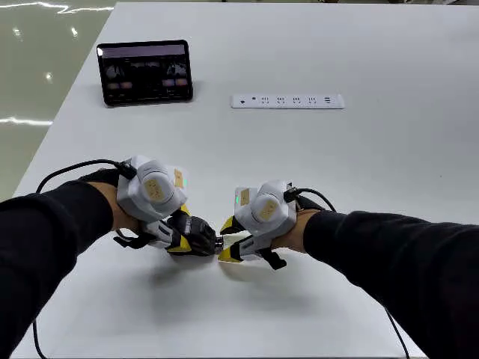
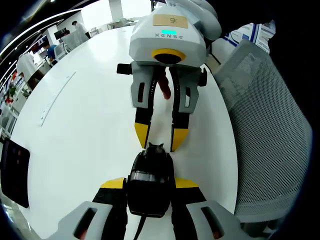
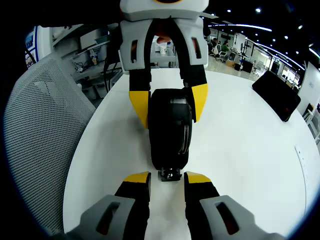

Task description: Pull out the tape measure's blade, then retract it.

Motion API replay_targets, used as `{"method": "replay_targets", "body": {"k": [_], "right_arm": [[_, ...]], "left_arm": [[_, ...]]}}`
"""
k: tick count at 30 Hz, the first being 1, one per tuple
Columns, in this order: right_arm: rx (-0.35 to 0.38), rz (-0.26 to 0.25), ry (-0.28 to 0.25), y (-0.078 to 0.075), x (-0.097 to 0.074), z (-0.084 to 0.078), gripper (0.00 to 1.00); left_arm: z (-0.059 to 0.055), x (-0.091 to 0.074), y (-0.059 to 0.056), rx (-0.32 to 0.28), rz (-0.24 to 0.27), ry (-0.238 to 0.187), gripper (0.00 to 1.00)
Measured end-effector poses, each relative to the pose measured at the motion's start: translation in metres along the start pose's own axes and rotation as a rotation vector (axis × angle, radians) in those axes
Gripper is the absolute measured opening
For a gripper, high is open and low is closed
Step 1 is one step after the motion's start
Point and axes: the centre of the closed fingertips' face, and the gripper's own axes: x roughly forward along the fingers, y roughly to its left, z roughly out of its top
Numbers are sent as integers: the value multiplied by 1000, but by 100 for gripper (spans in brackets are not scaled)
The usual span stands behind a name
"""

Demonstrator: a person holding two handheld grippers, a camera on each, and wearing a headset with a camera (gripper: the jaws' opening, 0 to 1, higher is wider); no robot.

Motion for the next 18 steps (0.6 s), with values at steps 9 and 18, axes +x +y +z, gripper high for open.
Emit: {"method": "replay_targets", "body": {"k": [9,18], "right_arm": [[21,-2,2,-5,3,-2,11],[47,-3,13,-6,-1,-5,8]], "left_arm": [[1,1,-1,-5,-3,-22,30],[2,1,0,-11,6,-37,29]]}}
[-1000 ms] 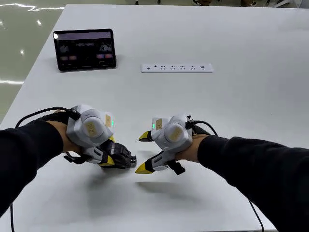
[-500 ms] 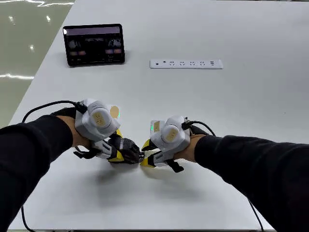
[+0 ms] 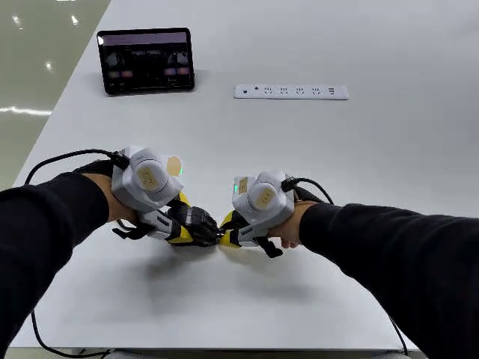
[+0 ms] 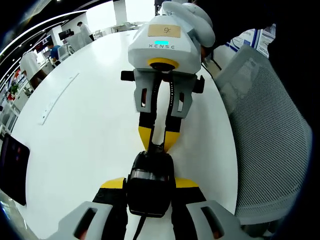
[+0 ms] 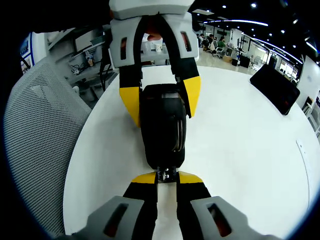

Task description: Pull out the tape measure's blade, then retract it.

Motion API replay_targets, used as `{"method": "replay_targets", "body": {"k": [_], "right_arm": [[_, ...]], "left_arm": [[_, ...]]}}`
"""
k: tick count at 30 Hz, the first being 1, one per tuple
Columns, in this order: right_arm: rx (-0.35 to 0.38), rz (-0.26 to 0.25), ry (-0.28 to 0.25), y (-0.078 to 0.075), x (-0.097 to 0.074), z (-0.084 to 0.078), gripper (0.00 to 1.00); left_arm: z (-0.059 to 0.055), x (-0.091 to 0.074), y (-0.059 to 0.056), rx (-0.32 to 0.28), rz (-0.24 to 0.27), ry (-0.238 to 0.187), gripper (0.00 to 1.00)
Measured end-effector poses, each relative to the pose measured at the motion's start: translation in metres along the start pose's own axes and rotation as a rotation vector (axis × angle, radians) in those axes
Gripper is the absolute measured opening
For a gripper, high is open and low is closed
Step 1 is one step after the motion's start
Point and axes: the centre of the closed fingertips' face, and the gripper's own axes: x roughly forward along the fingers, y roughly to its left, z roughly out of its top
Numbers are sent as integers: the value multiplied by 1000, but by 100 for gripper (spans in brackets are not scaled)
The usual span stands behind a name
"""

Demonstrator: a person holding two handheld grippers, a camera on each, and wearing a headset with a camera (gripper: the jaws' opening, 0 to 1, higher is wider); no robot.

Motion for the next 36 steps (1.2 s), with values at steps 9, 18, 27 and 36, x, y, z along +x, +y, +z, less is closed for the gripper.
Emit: {"method": "replay_targets", "body": {"k": [9,18,27,36], "right_arm": [[12,-1,3,1,-8,-6,8],[9,-19,7,-1,-8,-11,10],[49,1,-2,0,0,-1,14],[9,2,12,-2,-10,-10,10]], "left_arm": [[1,-1,-1,-12,8,-12,29],[2,0,-1,-25,25,-16,29],[0,0,0,-20,14,-9,30],[-1,0,2,-30,15,-21,30]]}}
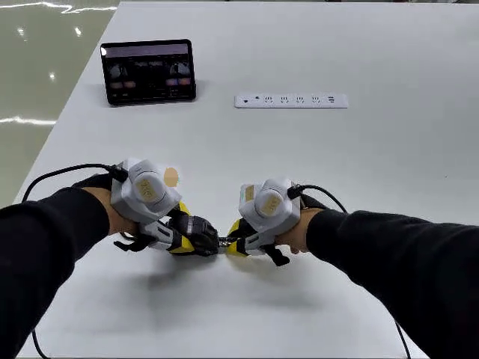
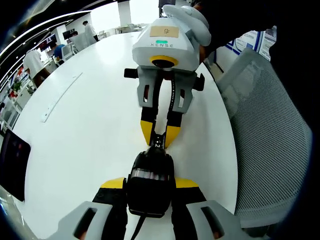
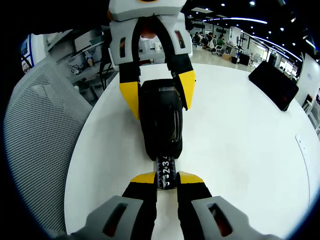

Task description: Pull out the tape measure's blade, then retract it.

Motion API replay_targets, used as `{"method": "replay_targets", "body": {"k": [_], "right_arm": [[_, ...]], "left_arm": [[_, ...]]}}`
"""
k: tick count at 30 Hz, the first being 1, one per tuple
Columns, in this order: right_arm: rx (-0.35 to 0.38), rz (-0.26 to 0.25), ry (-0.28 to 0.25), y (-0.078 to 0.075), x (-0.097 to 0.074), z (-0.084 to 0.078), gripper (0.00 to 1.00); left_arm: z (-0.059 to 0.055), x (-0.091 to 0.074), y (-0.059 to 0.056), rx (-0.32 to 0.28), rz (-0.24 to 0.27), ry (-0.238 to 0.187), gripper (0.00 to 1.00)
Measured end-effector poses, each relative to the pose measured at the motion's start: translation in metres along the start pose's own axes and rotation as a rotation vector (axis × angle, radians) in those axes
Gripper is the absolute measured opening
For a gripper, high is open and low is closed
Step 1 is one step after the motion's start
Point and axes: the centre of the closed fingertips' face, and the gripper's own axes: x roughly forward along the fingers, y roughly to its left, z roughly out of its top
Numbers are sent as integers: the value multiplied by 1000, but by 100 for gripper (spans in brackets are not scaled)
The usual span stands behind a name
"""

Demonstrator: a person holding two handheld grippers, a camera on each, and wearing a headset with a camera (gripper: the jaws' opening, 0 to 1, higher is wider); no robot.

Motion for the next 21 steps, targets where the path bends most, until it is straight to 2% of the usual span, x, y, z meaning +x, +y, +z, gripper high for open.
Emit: {"method": "replay_targets", "body": {"k": [9,21], "right_arm": [[-5,-13,5,-2,-9,-12,10],[29,-29,15,-1,-23,-29,10]], "left_arm": [[1,0,2,-26,16,-22,30],[2,0,0,-17,13,-22,30]]}}
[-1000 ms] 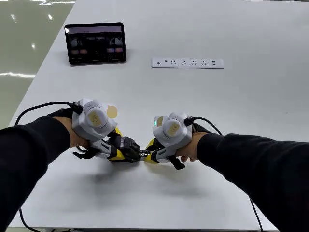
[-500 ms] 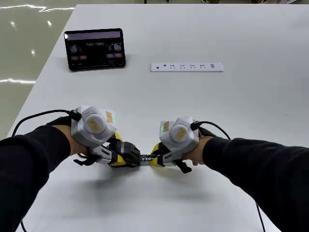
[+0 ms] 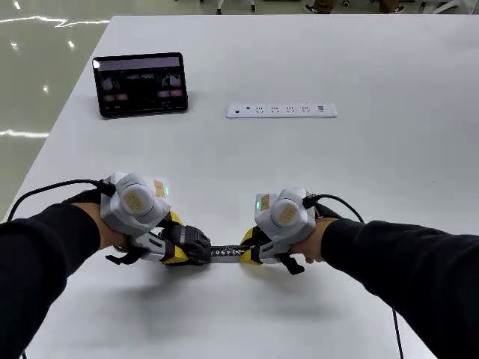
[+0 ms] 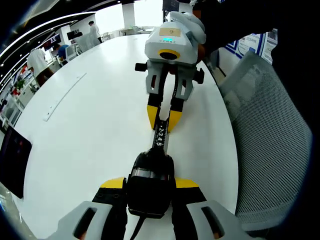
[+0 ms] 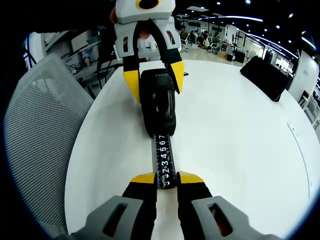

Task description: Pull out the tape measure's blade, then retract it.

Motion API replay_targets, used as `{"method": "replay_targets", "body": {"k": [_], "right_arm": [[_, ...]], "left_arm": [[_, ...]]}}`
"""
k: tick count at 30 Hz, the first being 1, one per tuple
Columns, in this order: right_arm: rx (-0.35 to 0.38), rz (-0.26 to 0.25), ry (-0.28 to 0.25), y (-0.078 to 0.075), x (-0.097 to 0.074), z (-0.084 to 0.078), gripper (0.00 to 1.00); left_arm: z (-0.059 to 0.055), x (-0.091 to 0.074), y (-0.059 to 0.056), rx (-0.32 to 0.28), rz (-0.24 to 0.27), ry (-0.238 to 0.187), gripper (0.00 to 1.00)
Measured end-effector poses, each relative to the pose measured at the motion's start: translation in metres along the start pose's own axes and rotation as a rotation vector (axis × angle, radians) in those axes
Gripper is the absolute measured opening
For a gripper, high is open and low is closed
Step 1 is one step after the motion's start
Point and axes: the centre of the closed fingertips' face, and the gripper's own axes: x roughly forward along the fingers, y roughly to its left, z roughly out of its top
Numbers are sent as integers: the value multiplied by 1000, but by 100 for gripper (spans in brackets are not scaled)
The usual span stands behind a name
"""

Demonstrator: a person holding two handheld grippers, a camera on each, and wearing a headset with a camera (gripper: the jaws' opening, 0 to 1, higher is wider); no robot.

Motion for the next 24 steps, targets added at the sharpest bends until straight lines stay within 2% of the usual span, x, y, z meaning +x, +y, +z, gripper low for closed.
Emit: {"method": "replay_targets", "body": {"k": [10,24], "right_arm": [[22,-18,9,-2,-15,-18,10],[35,-25,31,-7,-30,-34,10]], "left_arm": [[0,0,0,1,-3,7,30],[1,0,-1,-7,-1,3,30]]}}
